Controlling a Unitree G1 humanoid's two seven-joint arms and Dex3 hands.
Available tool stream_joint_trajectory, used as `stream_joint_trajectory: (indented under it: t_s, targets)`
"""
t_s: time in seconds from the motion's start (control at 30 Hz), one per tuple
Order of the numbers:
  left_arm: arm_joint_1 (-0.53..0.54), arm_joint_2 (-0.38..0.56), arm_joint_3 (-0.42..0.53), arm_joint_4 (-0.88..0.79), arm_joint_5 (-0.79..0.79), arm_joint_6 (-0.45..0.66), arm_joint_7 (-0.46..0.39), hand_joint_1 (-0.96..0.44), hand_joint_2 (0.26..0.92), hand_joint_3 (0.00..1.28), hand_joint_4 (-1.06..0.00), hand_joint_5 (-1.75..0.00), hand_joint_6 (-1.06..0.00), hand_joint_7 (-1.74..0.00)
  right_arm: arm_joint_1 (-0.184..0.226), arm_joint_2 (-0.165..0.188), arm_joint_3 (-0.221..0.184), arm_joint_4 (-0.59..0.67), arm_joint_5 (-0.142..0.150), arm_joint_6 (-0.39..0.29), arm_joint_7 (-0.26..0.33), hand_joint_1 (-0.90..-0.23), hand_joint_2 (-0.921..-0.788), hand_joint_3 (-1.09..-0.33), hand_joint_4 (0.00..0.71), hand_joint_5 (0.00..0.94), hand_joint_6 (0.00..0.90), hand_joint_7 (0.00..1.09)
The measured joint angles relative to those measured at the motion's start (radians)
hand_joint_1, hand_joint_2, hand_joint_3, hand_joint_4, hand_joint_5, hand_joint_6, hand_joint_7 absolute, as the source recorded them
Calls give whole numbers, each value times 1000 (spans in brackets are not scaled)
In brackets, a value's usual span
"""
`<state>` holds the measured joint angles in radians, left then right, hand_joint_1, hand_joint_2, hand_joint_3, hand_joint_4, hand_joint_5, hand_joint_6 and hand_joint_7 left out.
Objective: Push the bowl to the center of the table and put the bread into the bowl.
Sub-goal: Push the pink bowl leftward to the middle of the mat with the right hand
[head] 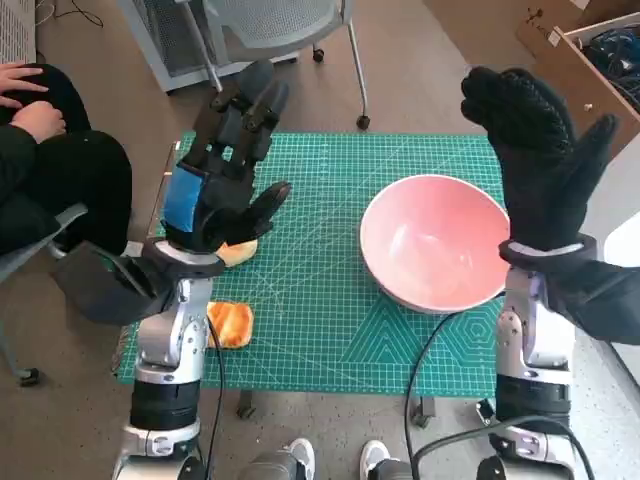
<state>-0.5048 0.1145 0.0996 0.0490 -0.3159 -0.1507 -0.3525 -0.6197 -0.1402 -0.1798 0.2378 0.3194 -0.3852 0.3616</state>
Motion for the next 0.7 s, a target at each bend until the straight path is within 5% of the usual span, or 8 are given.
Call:
stream_joint_trajectory:
  t_s: [0.7]
  targets:
    - [0, 0, 0, 3, 0, 0, -2, -518, 776, 397, 1, -212, 1, -565, 0, -34, -49, 45, 23, -13, 22, -522, -921, -559, 331, 0, 208, 435]
